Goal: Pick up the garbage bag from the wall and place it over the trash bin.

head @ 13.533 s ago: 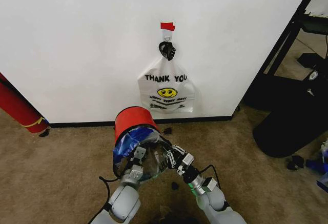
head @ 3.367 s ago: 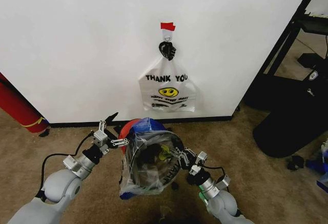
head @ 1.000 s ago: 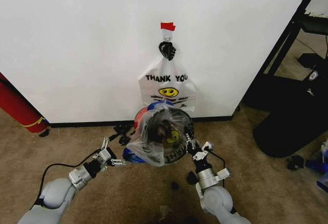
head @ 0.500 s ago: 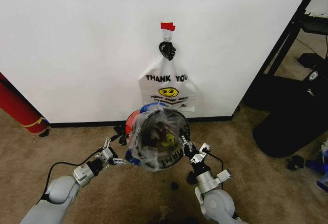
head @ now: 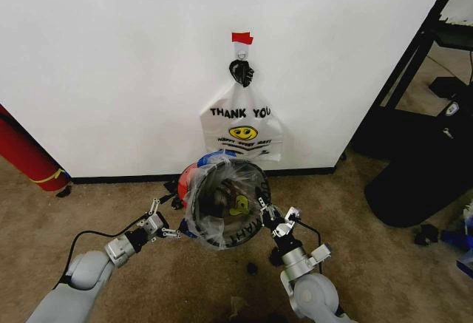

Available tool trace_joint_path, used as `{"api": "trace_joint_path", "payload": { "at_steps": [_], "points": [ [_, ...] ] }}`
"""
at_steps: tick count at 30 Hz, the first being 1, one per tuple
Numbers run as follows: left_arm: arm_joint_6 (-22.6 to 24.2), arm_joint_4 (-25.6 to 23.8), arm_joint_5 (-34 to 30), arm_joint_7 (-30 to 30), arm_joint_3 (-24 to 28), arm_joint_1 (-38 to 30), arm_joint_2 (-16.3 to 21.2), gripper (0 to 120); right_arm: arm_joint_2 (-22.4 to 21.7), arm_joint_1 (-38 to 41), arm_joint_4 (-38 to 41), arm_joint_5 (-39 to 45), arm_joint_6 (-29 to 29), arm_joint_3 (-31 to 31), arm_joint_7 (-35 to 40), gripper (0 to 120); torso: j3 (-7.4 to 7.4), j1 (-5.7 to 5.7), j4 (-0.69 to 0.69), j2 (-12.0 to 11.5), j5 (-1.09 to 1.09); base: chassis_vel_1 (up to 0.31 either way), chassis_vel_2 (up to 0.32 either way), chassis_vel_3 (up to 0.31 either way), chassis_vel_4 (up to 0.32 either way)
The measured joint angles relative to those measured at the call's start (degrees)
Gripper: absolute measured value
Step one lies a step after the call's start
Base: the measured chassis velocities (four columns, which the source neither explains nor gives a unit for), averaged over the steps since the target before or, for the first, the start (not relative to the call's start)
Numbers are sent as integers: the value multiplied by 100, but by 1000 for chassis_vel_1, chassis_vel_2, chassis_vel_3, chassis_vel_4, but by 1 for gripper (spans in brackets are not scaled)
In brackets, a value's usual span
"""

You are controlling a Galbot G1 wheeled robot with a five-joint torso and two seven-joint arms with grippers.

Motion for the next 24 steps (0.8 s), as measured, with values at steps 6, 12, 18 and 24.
{"api": "trace_joint_path", "payload": {
  "at_steps": [6, 12, 18, 24],
  "points": [
    [-411, -98, -95, 745, -226, 106, 7, 100, 106, 186, -149, -4, 50, -8, 318, 0, 0, 0, 0, 0, 0, 0, 0, 0, 0],
    [-640, -132, -556, 1531, -525, 181, 39, 100, 156, 295, -317, 9, 44, 11, 539, 0, 0, 0, 0, 0, -1, 0, 0, 0, 0],
    [-641, -255, -1164, 1882, -684, 199, 26, 100, 138, 294, -352, -3, 28, 9, 584, 0, 0, 0, 0, 0, 0, 0, 0, 0, 0],
    [-539, -419, -1726, 1288, -936, 307, -90, 100, 69, 234, -180, -253, -320, 4, 1457, 0, 0, 0, 0, 0, 0, 0, 0, 0, 0]
  ]
}}
